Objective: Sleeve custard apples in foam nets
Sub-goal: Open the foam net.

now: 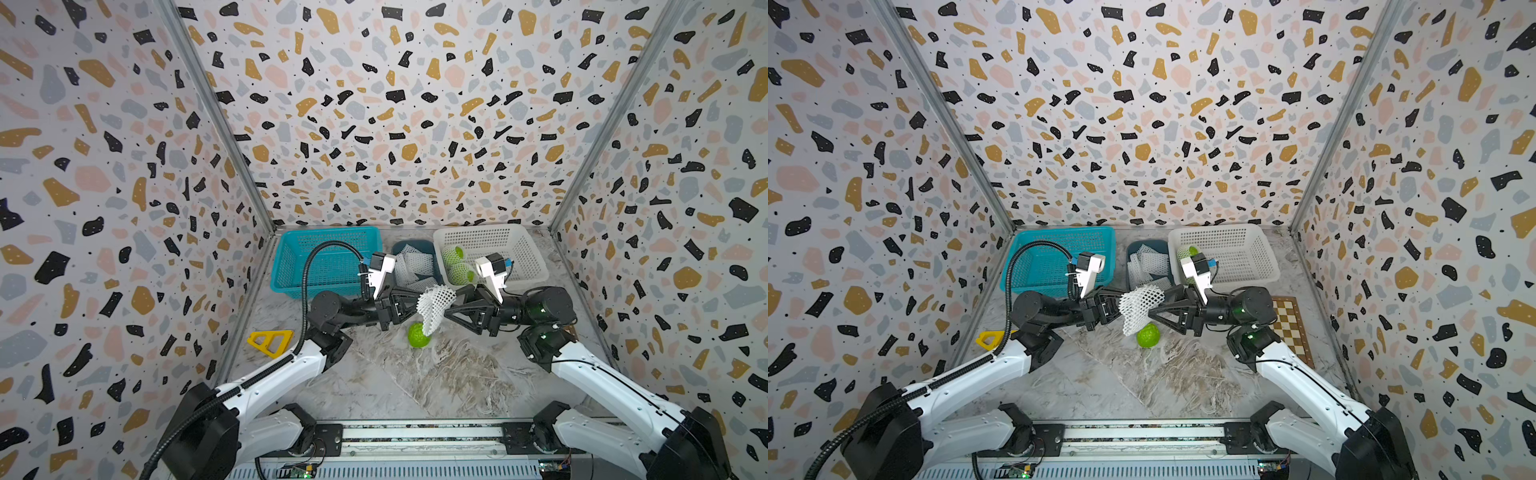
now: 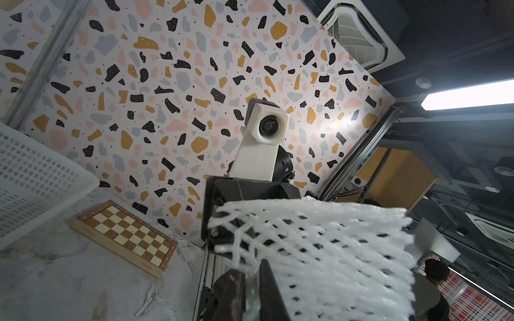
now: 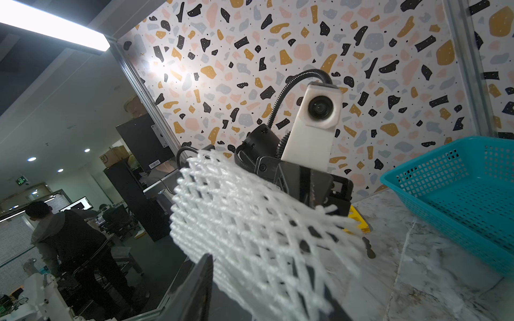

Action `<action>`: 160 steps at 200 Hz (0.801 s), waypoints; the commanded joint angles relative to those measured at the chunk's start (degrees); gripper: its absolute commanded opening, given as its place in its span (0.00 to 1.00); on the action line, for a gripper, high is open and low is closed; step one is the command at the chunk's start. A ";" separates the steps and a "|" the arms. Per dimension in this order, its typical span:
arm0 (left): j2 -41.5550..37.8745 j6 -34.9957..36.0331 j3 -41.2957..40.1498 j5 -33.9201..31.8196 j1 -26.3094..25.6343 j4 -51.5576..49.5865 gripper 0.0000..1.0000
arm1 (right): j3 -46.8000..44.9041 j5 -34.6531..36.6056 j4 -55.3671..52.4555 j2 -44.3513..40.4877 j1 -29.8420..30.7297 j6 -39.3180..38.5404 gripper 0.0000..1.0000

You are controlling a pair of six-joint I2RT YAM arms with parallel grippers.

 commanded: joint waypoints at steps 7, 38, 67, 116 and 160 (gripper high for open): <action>-0.40 0.72 -0.81 -0.50 0.21 1.97 0.10 | -1.07 -0.92 5.33 -1.61 -0.71 1.62 0.43; -0.71 0.09 -1.46 -0.97 0.21 2.31 0.10 | -2.75 -0.40 8.11 -2.43 -2.55 3.97 0.42; -0.91 -0.02 -1.87 -1.32 0.30 2.21 0.10 | -3.72 -0.48 11.88 -1.92 -2.64 6.71 0.41; -1.63 0.29 -2.17 -2.03 0.65 0.49 0.10 | -4.09 -0.39 12.13 -2.15 -2.84 7.16 0.36; -1.96 -0.11 -2.16 -3.00 0.83 -1.43 0.12 | -4.18 0.55 10.51 -0.01 -3.31 7.16 0.15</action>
